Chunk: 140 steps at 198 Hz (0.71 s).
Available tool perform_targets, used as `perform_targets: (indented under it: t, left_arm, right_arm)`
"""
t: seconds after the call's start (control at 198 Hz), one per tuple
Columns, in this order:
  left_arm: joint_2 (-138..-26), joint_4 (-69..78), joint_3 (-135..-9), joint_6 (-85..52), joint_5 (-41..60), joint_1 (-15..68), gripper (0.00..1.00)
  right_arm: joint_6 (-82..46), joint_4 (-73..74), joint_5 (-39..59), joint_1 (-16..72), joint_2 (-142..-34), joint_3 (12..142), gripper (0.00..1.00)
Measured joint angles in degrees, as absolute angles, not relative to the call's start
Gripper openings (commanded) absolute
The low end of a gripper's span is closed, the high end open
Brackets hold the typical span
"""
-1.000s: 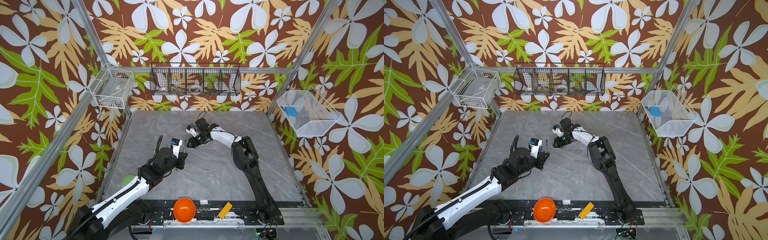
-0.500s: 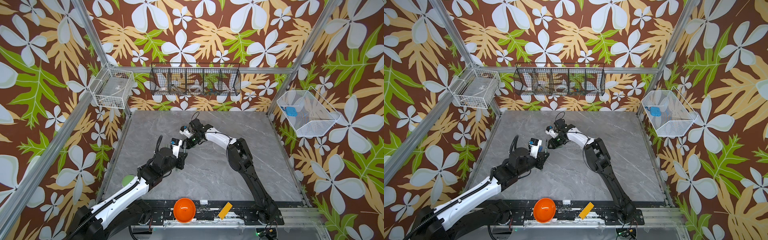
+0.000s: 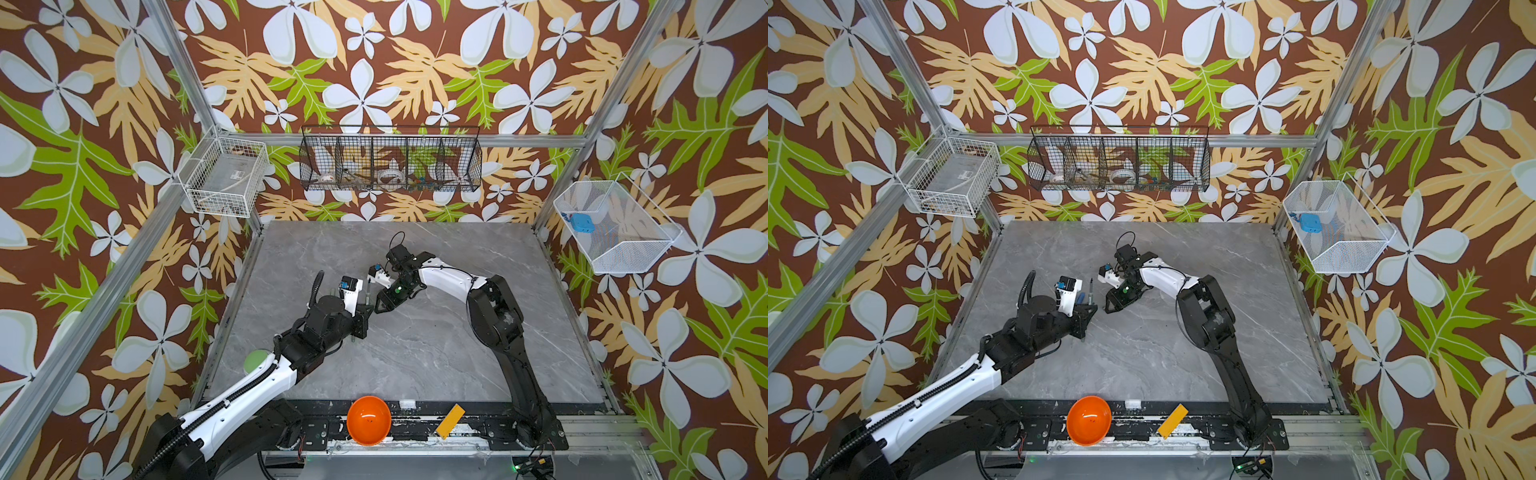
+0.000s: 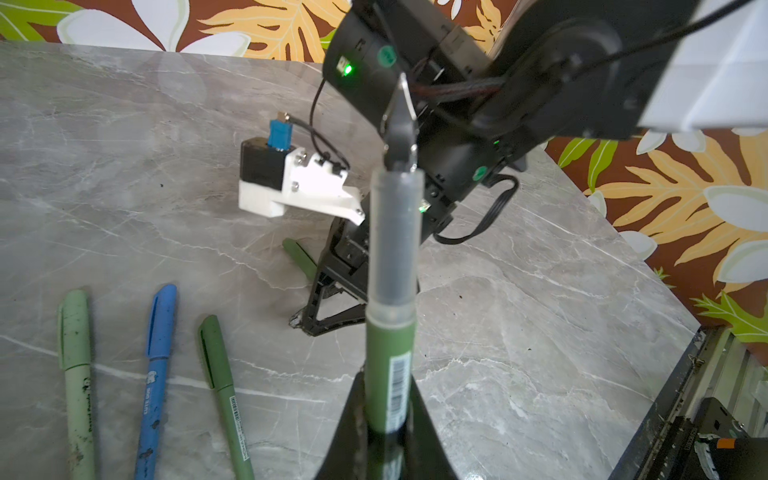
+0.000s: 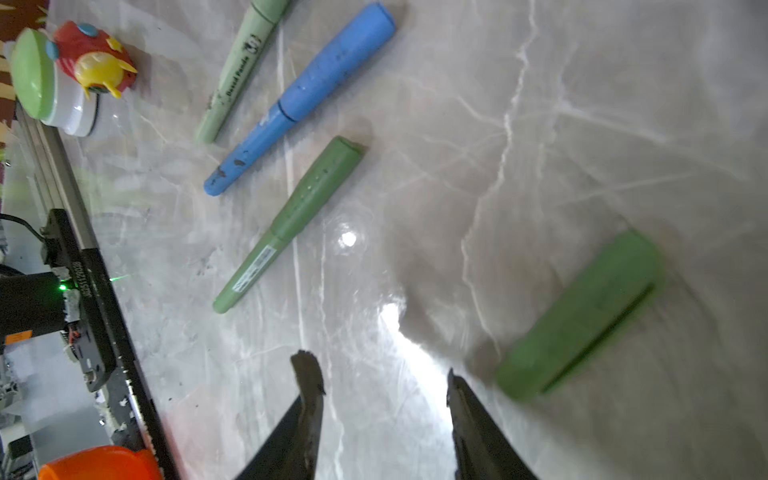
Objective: Insert the pens into the pen caps
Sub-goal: 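Lower the right gripper and close it on the loose green cap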
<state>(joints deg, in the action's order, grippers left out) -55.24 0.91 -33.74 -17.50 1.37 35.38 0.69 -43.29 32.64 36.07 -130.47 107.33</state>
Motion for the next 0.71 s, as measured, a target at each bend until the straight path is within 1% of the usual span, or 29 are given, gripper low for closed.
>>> perform_targets:
  t: [0.086,0.187,0.258,0.389,0.566,0.708]
  left_arm:
    - [-55.1,1.1,-33.1,-17.5,1.0,35.4,0.0]
    - [-55.0,1.2,-32.0,-17.5,0.9,35.4,0.0]
    - [-55.0,1.9,-31.3,-17.5,0.9,35.4,0.0]
    - [-55.2,3.2,-30.5,-17.6,1.6,35.4,0.0]
    - [-55.2,4.7,-30.3,-17.8,1.8,35.4,0.0]
    - [-55.2,5.1,-30.0,-17.9,2.2,35.4,0.0]
  right_arm:
    - [-2.5,-42.4,29.1,36.1,-127.1,107.5,0.5]
    - [-6.5,-42.3,23.1,36.1,-126.7,108.4,0.5]
    - [-9.6,-43.5,18.5,36.1,-128.5,110.2,0.5]
    - [-13.5,-45.6,13.3,36.6,-132.7,114.7,0.51]
    - [-15.8,-47.8,10.4,39.0,-137.9,121.6,0.52]
    - [-16.8,-49.9,7.0,39.0,-140.9,125.0,0.51]
